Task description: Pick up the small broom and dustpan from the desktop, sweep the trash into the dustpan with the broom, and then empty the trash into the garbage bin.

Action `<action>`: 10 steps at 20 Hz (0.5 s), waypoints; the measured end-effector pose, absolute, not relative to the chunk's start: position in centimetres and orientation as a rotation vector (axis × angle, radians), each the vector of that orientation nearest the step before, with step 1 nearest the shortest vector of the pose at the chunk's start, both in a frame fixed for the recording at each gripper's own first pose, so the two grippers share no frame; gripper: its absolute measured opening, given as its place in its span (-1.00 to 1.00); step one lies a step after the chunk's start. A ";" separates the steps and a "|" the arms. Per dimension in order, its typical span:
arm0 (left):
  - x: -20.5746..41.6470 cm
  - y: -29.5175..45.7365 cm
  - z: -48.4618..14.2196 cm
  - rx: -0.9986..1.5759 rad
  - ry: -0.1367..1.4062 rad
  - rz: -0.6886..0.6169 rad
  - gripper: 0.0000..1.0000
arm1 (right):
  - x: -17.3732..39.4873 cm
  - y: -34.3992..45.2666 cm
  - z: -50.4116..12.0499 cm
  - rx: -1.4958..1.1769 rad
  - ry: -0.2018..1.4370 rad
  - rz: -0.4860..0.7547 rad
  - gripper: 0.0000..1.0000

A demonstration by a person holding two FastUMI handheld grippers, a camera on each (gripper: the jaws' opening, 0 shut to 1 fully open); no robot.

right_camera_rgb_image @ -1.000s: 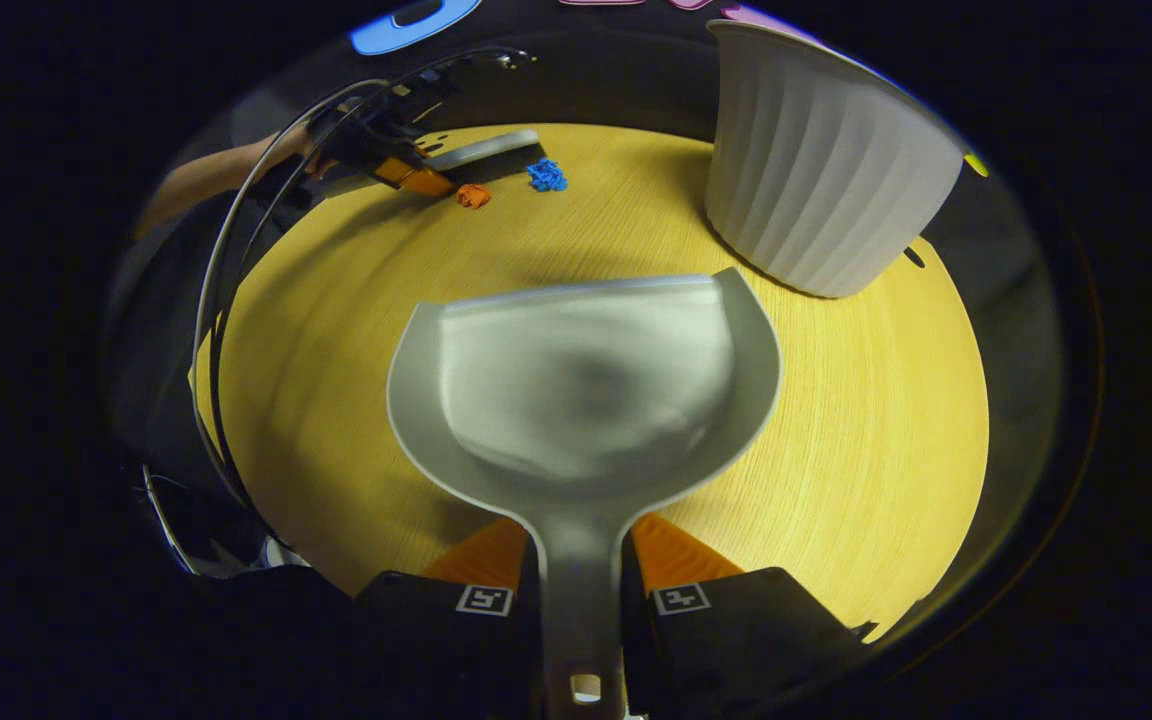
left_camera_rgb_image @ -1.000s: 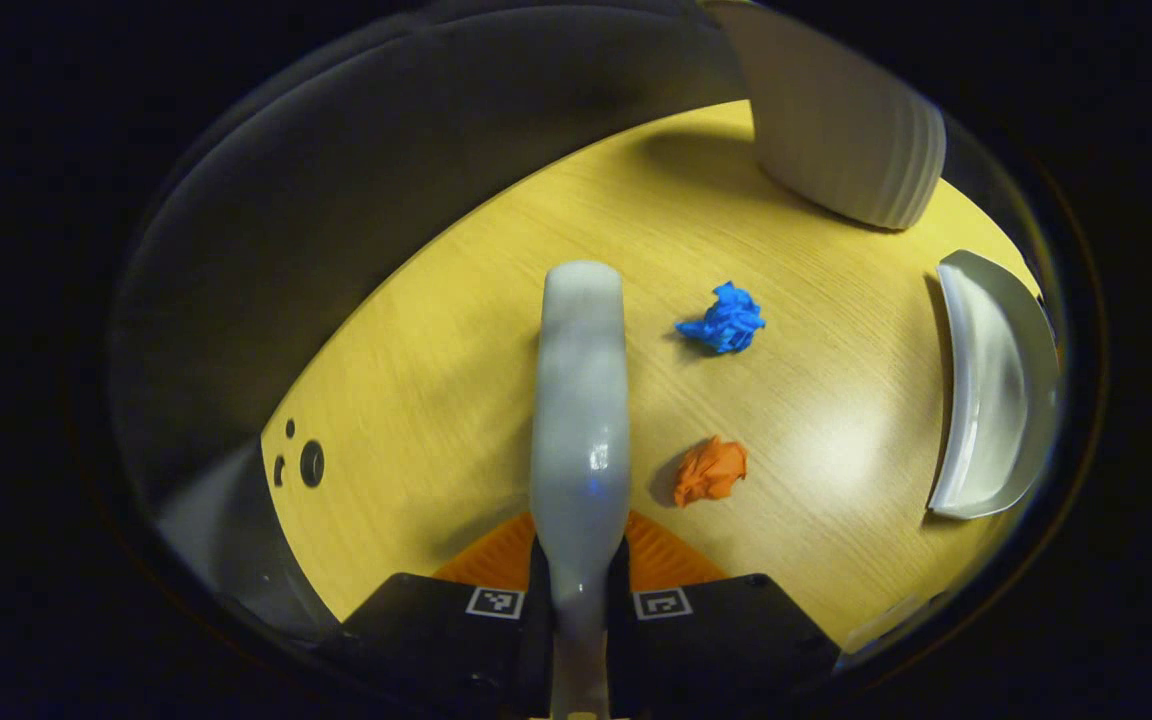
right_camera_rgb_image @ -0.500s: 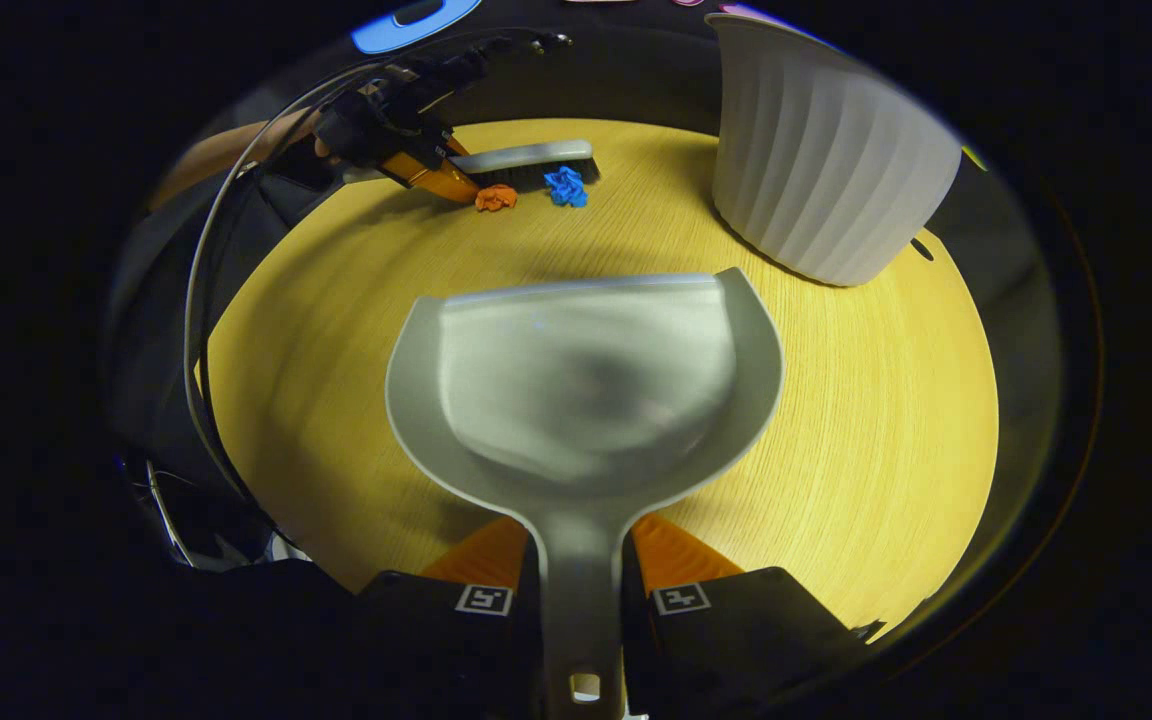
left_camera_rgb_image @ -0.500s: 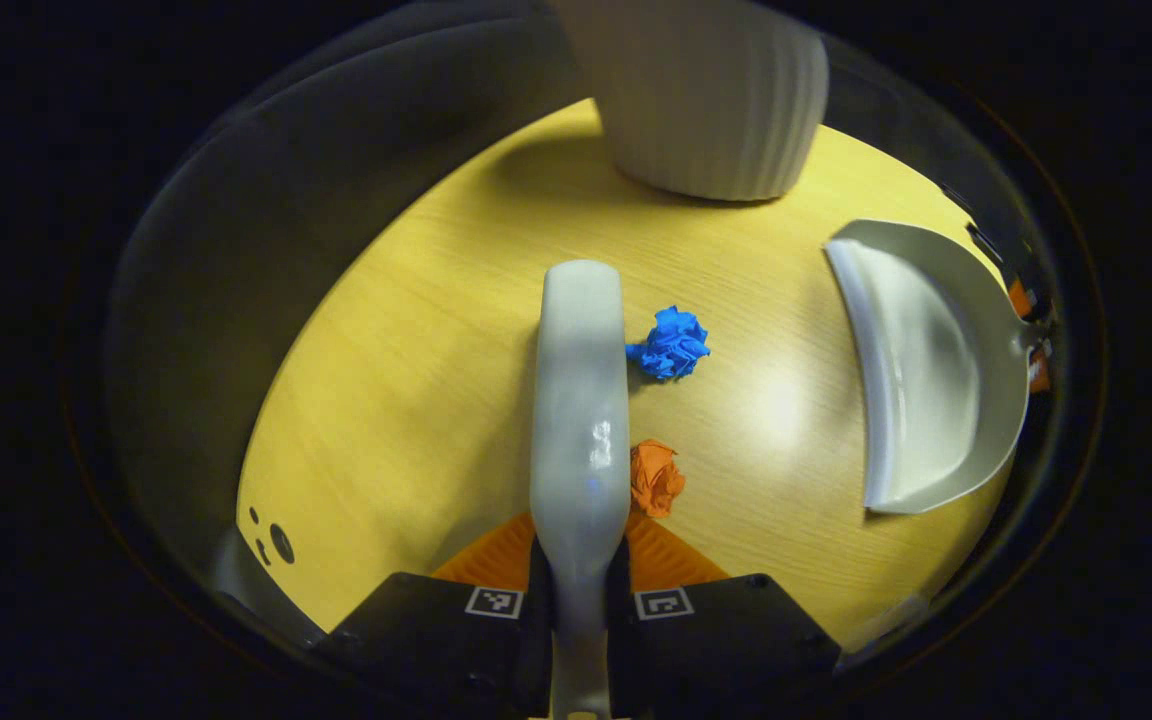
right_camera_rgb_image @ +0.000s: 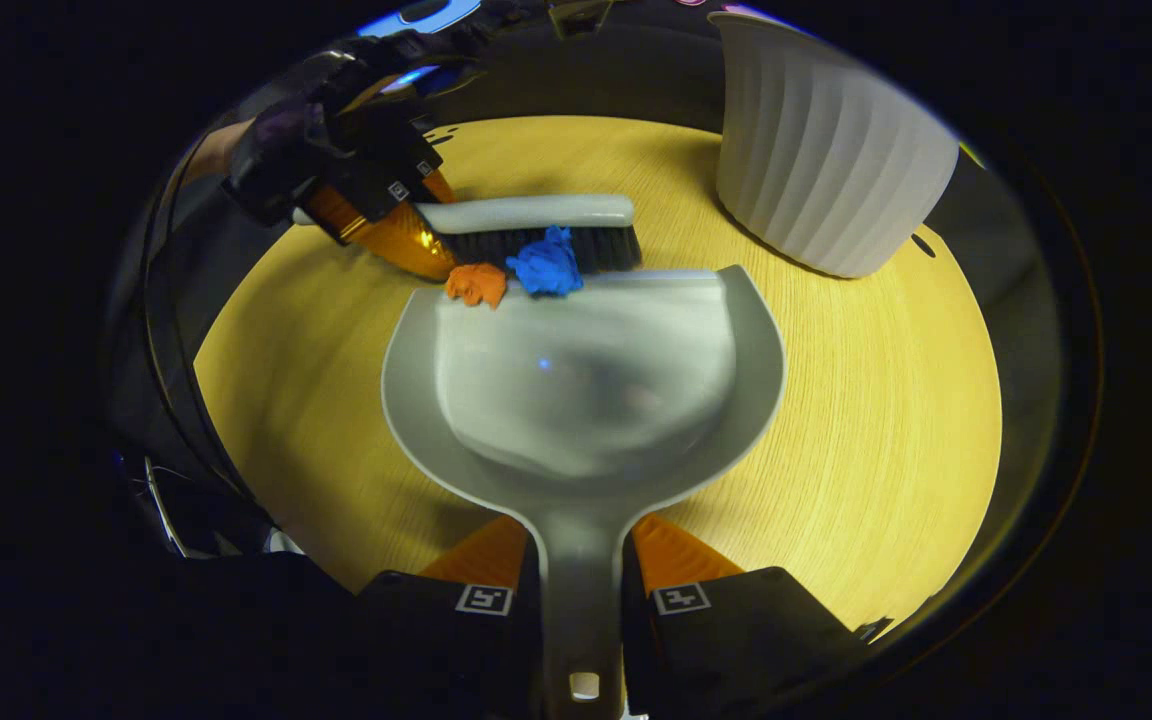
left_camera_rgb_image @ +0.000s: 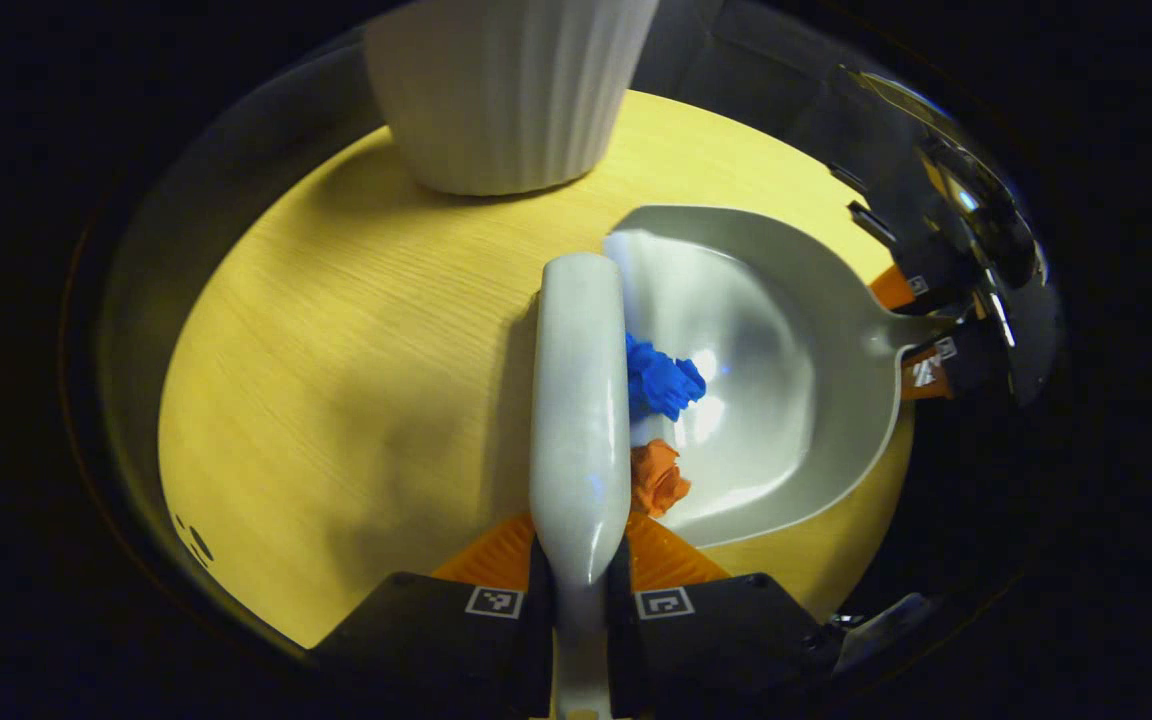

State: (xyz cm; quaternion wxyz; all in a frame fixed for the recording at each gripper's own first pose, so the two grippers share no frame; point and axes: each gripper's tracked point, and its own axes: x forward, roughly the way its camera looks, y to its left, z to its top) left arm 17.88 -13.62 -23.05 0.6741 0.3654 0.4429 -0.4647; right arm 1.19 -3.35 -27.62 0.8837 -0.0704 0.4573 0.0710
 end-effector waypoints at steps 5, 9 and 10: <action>14.9 -13.6 -22.0 0.707 1.007 -1.026 -0.47 | 1.2 -3.3 -27.8 -0.129 0.930 0.123 -0.28; 13.9 -12.2 -20.4 0.519 0.932 -0.839 -0.48 | 1.4 -3.5 -27.3 -0.129 0.912 0.088 -0.29; 13.3 -11.6 -19.9 0.449 0.918 -0.786 -0.47 | 1.2 -3.4 -26.9 -0.109 0.909 0.079 -0.19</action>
